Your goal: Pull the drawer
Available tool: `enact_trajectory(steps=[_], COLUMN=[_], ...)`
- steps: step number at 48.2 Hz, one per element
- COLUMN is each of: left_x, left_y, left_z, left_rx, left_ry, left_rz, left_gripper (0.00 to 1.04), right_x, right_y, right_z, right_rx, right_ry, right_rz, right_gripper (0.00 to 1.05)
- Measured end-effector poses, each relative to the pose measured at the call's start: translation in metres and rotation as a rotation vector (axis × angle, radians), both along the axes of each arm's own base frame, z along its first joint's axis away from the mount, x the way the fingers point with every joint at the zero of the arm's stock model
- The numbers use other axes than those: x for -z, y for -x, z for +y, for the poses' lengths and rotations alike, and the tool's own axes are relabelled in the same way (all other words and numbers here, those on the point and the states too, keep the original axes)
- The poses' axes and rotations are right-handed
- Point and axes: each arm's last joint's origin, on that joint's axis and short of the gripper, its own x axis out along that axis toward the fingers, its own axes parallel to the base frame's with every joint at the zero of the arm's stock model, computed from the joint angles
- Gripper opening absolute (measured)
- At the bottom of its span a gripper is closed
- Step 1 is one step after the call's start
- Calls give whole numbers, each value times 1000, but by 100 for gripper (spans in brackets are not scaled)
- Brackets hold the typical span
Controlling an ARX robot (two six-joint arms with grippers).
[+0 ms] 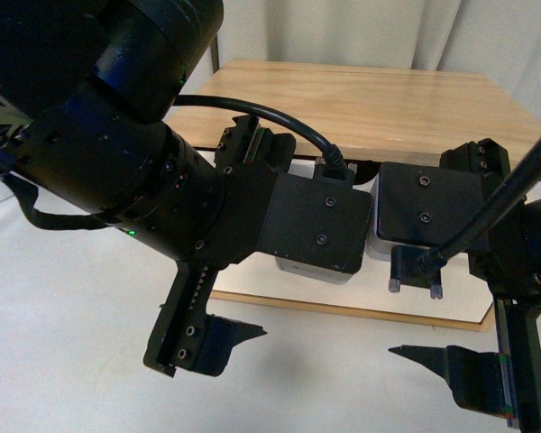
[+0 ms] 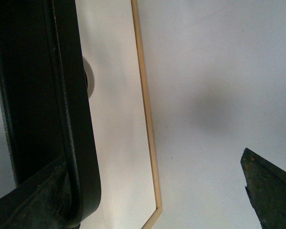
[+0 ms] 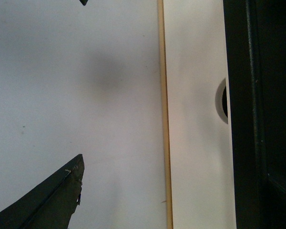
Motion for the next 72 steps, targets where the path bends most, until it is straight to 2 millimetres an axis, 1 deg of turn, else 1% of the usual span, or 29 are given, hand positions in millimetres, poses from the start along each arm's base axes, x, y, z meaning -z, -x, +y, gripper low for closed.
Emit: enact_trajectory(steps=[6, 19, 27, 35, 47, 54, 58, 67, 72], left_x=[1, 1, 2, 3, 5, 5, -2, -31, -40], left_y=[8, 26, 36, 45, 47, 51, 53, 56, 60], left_z=[3, 11, 16, 20, 23, 26, 29, 39, 47], left_rx=[12, 47, 67, 81, 91, 94, 89, 41, -8], left_ry=[-8, -12, -20, -10, 21, 89, 151, 332, 424], left_rz=[1, 13, 14, 20, 2, -25, -56, -144, -180], left_gripper=[99, 99, 99, 99, 99, 99, 99, 99, 99], right_x=[0, 0, 1, 2, 0, -4, -11, -30, -38], right_y=[6, 28, 38, 44, 45, 49, 50, 55, 55], right_z=[0, 1, 2, 2, 3, 0, -4, -13, -19], right_rx=[-14, -66, -86, -111, -119, -116, -104, -73, -30], right_ry=[2, 16, 19, 15, -16, -60, -96, -181, -239], right_rz=[6, 12, 19, 29, 30, 30, 8, -65, -131], right_gripper=[96, 96, 96, 96, 96, 96, 96, 96, 96])
